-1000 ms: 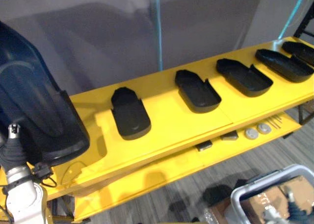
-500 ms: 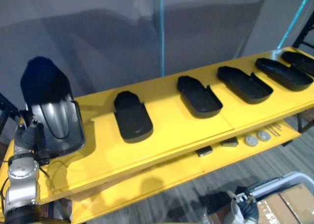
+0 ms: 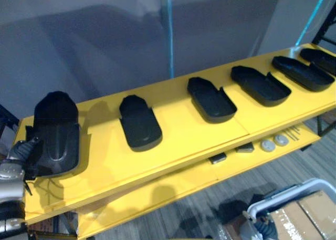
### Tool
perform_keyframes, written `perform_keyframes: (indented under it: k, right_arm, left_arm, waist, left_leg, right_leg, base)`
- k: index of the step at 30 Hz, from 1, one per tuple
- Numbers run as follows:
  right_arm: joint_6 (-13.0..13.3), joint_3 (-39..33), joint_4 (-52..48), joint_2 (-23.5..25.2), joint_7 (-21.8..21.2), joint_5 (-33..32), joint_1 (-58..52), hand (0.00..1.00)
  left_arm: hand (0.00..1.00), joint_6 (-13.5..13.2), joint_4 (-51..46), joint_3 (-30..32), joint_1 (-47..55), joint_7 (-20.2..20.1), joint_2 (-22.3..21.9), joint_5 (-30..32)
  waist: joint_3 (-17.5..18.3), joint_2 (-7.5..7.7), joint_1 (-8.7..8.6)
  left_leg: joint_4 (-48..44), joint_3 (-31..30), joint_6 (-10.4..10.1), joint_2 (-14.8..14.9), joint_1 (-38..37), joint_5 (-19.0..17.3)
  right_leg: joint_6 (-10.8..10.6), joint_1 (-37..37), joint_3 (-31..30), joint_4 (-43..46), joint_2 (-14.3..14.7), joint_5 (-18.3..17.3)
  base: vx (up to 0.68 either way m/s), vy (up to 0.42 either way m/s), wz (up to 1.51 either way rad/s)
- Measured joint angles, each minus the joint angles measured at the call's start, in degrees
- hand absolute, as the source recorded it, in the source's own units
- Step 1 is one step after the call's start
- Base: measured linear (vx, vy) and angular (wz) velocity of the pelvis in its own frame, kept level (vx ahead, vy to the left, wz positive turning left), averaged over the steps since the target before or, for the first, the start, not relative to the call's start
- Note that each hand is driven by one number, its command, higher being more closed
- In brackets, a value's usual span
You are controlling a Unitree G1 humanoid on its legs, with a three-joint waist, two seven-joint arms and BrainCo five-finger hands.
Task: Walk over and take plastic housings, then place them on the shelf
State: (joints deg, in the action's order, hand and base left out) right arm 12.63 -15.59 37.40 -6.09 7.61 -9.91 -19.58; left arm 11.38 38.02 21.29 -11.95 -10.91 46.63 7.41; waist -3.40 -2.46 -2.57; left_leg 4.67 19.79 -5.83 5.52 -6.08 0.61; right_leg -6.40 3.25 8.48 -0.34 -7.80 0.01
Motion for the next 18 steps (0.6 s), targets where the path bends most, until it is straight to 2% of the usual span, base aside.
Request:
perform_keyframes:
  k: [7,18]
  right_arm:
    - [0.00,-0.01,2.06,-0.44,-0.03,0.06,-0.08,0.00]
    - [0.01,-0.10,2.95,-1.19,-0.02,0.08,0.20,0.00]
  left_arm:
    - [1.00,0.41,6.02,-0.06,-1.59,-3.05,3.00,0.46]
    - [1.00,2.58,12.57,-0.06,-2.55,-4.24,3.08,2.14]
  waist:
    - [-0.04,-0.03,-0.07]
    - [-0.91,0.32,-1.04]
  left_leg:
    - [-0.01,0.78,0.00,-0.09,-0.25,-0.01]
    - [-0.01,1.07,0.00,-0.11,-0.72,-0.03]
  right_leg:
    - [-0.12,-0.04,-0.79,-0.04,0.00,0.13]
    - [-0.13,-0.07,-1.03,0.00,-0.01,0.14]
  base:
    - [-0.01,-0.018,-0.04]
    - [0.00,-0.003,-0.01]
